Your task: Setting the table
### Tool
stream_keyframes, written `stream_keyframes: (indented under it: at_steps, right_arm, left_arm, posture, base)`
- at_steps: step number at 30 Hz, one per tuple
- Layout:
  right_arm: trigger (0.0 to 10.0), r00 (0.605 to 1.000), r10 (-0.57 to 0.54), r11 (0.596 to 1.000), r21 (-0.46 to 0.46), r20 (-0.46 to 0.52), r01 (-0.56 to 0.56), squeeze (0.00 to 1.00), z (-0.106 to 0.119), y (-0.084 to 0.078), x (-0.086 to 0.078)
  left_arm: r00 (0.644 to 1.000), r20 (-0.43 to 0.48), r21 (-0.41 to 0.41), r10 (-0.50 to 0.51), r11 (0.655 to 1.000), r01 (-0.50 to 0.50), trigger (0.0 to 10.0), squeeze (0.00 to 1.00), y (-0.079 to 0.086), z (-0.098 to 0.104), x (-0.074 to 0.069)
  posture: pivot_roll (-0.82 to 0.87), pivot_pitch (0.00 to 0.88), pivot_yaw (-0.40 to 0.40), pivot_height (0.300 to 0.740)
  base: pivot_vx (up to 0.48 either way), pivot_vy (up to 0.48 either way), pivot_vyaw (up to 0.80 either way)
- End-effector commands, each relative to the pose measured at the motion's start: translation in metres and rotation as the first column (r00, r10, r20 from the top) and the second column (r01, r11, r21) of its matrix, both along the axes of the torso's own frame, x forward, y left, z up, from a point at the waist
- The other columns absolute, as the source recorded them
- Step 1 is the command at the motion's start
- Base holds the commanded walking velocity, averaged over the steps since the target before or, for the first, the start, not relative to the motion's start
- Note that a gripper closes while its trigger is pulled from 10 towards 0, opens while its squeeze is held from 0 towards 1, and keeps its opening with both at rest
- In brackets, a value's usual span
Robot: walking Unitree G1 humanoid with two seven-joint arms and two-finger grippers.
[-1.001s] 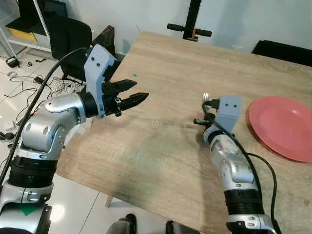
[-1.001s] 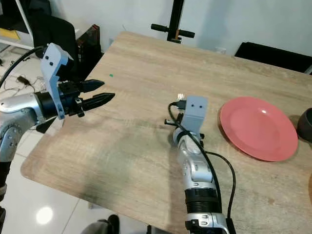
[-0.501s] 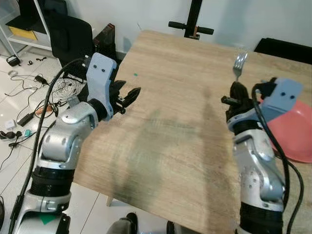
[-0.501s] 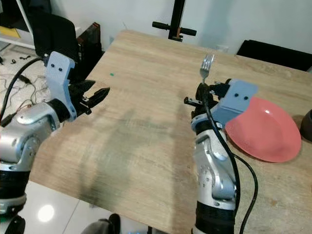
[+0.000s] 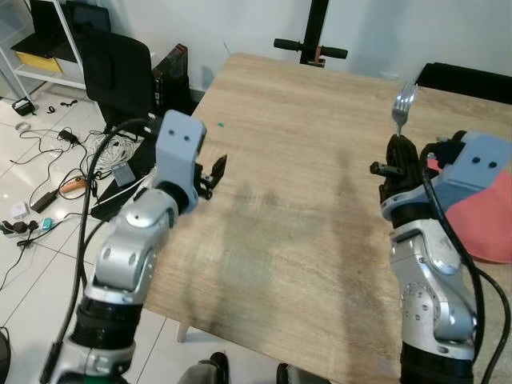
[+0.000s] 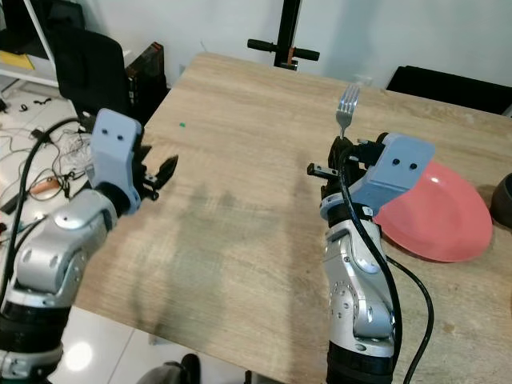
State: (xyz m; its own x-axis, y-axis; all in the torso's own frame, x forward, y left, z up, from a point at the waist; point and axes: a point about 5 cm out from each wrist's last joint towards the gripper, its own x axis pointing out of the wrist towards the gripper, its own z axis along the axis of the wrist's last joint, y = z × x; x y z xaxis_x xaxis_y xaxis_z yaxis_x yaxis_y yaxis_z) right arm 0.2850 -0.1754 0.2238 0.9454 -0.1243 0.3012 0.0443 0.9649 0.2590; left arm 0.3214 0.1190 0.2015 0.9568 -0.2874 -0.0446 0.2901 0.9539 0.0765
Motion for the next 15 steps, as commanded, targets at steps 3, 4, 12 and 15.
stream_keyframes:
  at_steps: [3,4,12,15]
  right_arm:
    - [10.0,0.999,-0.013,1.000,-0.011,-0.037,0.013,0.00,-0.007,-0.002,0.000]
    - [10.0,0.999,-0.013,1.000,-0.011,-0.037,0.013,0.00,-0.007,-0.002,0.000]
    - [10.0,0.997,-0.028,0.999,-0.033,-0.069,0.026,0.00,-0.013,-0.004,0.002]
    - [10.0,0.997,-0.018,0.999,-0.034,-0.075,0.016,0.00,-0.015,-0.001,0.003]
  left_arm:
    - [0.997,-0.029,-0.003,0.076,0.997,-0.076,10.0,0.00,0.006,-0.004,0.000]
    - [0.997,-0.029,-0.003,0.076,0.997,-0.076,10.0,0.00,0.006,-0.004,0.000]
    - [0.977,0.043,0.058,0.207,0.976,-0.209,10.0,0.00,0.036,0.004,0.003]
    - [0.974,0.039,0.017,0.221,0.975,-0.222,10.0,0.00,0.040,0.001,0.000]
  posture:
    - [-0.12,0.056,0.085,0.740]
    - [-0.12,0.056,0.085,0.740]
    - [-0.13,0.058,0.083,0.740]
    - [-0.12,0.056,0.075,0.740]
  base:
    - [0.000,0.000,0.00]
    - [0.000,0.000,0.00]
    - [0.000,0.000,0.00]
    - [0.000,0.000,0.00]
